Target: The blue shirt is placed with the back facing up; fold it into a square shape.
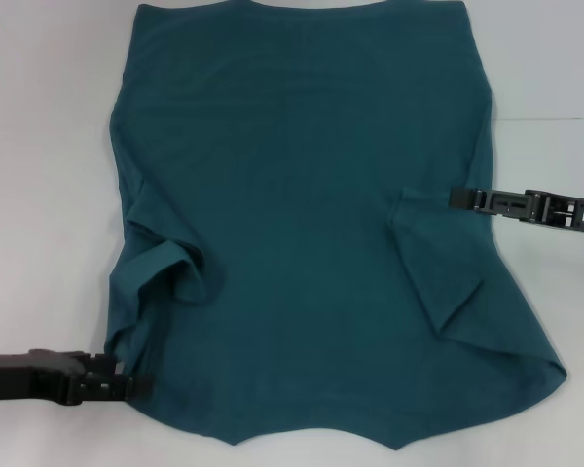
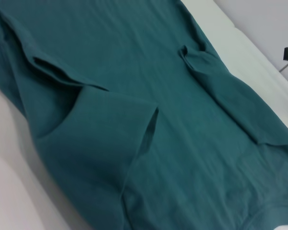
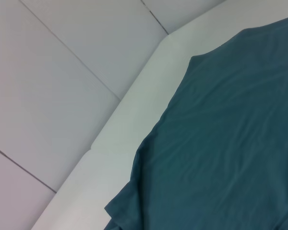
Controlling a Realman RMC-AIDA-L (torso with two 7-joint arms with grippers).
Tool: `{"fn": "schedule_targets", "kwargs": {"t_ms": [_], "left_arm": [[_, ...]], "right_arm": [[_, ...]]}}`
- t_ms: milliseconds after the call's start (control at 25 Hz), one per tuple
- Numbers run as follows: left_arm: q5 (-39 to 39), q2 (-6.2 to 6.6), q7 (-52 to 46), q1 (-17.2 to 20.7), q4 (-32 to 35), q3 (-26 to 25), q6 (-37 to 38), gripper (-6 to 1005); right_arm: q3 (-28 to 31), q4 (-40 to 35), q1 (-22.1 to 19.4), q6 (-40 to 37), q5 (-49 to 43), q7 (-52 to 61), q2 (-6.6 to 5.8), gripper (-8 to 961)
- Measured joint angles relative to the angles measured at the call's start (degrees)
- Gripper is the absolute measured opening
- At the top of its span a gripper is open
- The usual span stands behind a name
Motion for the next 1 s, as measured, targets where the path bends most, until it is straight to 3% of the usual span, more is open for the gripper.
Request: {"fn": "schedule_targets", "kwargs": {"t_ms": [1000], "left_arm": [[2.48,0.25,-1.85,-1.36,0.38,0.48,-2.99,933]], "right_arm": [[1.34,-0.05,-0.28,-1.59,0.88,0.61,-0.48,901]]}}
